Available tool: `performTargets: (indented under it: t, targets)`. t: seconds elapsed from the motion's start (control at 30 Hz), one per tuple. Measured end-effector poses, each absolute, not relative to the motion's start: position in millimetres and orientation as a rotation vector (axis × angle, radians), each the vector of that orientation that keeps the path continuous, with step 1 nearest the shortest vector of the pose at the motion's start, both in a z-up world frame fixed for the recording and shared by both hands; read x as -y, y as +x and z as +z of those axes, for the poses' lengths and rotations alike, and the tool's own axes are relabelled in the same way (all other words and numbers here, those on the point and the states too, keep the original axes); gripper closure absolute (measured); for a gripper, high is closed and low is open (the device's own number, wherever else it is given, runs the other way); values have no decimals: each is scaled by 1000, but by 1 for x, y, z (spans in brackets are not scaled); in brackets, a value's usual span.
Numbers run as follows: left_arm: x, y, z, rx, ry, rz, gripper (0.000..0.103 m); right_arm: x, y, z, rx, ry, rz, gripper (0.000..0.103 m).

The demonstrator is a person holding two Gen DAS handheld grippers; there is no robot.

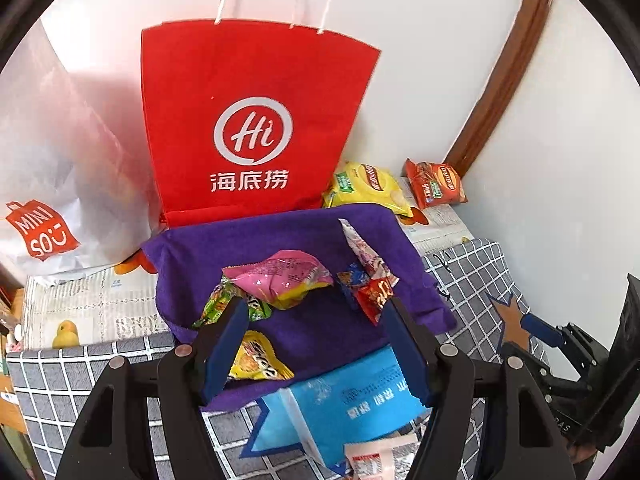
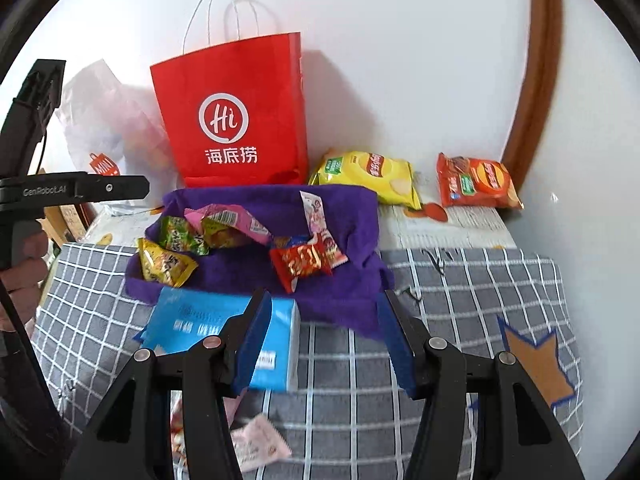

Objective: Organize snacks
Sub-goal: 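Withdraw both open tools back toward the remaining snacks on the bedspread, then grasp pink amom pack with right tool while left tool reaches white snack pack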

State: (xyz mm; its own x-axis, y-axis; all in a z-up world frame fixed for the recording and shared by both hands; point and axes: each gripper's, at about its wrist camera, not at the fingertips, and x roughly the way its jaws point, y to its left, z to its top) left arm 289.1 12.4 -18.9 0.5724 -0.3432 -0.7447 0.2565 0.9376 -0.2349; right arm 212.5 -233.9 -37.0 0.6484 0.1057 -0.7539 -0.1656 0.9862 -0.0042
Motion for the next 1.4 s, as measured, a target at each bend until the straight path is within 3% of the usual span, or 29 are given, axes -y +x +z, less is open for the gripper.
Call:
performTargets:
  t: [0.23,0.87,0.97,1.4]
  targets:
    - [-12,253,-20,-904,-80,-330,35,238,181,-40,-868,-74,180,48]
    - [-54,168,-58,-949,-123,-218,35,212,131,-122,-997,-69,401,47]
    - [-55,157,-64,-954,-133,-213,35,207,131,-132,-1015,-80,447,36]
    - [-52,138,-79,-968,-140,-193,35,200,148,-169,-1070,-116,464,34]
